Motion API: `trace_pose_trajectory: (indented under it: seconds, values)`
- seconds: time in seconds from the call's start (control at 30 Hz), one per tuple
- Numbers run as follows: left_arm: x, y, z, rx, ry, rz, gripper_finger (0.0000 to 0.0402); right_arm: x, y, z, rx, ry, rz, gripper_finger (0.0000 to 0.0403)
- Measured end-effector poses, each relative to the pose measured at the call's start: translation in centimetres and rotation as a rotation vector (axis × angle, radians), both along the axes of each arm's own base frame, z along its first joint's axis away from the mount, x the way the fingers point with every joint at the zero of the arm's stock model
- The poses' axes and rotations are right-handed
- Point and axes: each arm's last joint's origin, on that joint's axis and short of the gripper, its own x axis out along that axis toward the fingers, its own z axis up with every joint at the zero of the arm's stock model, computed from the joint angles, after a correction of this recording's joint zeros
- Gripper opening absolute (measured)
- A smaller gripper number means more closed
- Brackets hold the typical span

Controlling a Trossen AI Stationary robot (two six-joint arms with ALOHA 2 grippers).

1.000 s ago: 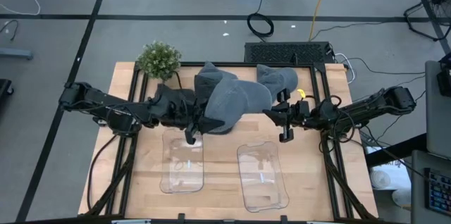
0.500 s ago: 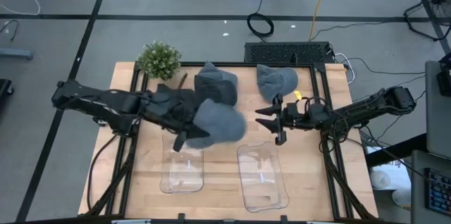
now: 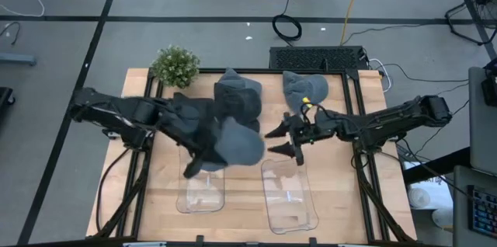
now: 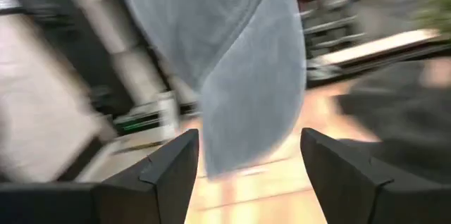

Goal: Pick & Place hat
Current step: Put the bottom right gray cap into the left transparent bin

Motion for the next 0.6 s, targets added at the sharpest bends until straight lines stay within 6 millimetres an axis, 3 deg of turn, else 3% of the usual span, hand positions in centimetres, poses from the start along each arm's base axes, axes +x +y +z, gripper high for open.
trace_pose_trajectory:
  seconds: [0.13,0.3,0.6]
  values:
    - [1.5,-0.8,-0.6,0.0,-0.006,-0.169,0.0003,1.1,-0.6,-0.8,0.072,-0.016,0.154,0.023]
    - [2.8,-1.0,-1.7,-0.024,0.042,-0.181,0.0003,2.3,-0.8,-1.6,0.163,-0.051,0.301,0.0232]
    - [3.5,-1.2,-1.4,-0.01,-0.05,-0.212,0.0003,3.5,-0.8,-3.3,0.183,-0.021,0.298,0.0229]
